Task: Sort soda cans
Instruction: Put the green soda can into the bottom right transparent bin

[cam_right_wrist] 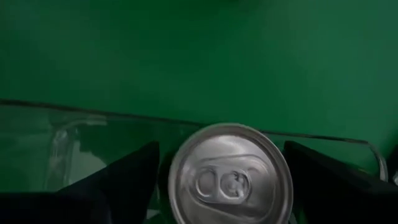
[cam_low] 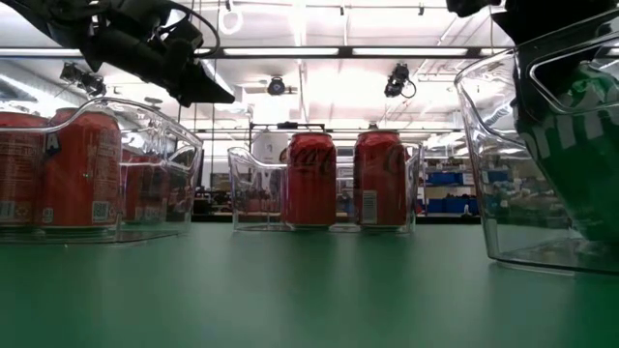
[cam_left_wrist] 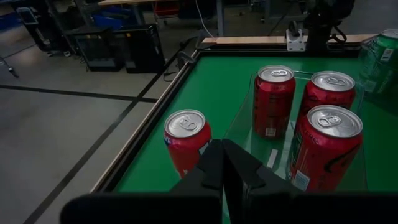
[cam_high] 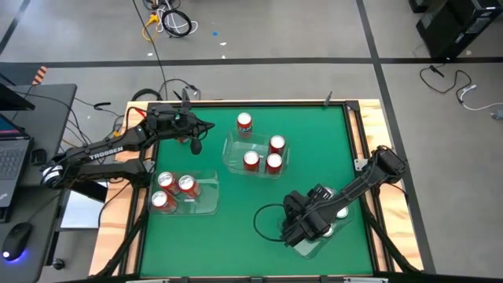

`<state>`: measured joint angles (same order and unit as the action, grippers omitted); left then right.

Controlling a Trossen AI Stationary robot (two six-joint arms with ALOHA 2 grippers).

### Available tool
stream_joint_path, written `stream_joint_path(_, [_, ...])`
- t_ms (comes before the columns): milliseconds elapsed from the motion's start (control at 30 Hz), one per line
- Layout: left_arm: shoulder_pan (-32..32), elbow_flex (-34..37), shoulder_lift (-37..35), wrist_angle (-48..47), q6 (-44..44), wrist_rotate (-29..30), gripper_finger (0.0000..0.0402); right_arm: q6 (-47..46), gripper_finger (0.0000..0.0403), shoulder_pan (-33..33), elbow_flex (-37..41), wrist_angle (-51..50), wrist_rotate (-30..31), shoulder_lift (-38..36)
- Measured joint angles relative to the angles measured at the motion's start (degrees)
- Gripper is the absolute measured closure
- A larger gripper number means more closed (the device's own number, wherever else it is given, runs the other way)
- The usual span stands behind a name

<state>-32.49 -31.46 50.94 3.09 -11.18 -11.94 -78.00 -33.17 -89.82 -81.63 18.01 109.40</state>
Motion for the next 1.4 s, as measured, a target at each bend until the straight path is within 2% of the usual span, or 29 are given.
stream_joint_path(267, [0.00,0.00,0.00,0.02,-0.02,-0.02,0.0398,5.41,0.0030,1.94,-0.02,0.16,-4.03,0.00])
stream_joint_path(467, [-0.01,0.00,0.00,0.04,-0.02,-0.04,0.0398,9.60,0.0011,2.63,-1.95,-0.09,-4.69,0.00])
stream_joint_path(700, [0.00,0.00,0.00,0.02,-0.02,-0.29,0.0398,14.47,0.0009,2.97,-4.87,-1.44,-4.81,0.02])
stream_joint_path(1167, [0.00,0.00,0.00,-0.11,-0.04,-0.26,0.0398,23.75,0.0009,2.95,-4.96,-2.56,-10.25,0.04])
stream_joint_path(1400, [-0.01,-0.01,0.00,0.24,-0.04,-0.24,0.0398,27.21,0.0009,2.97,-4.96,-3.10,-10.67,0.04])
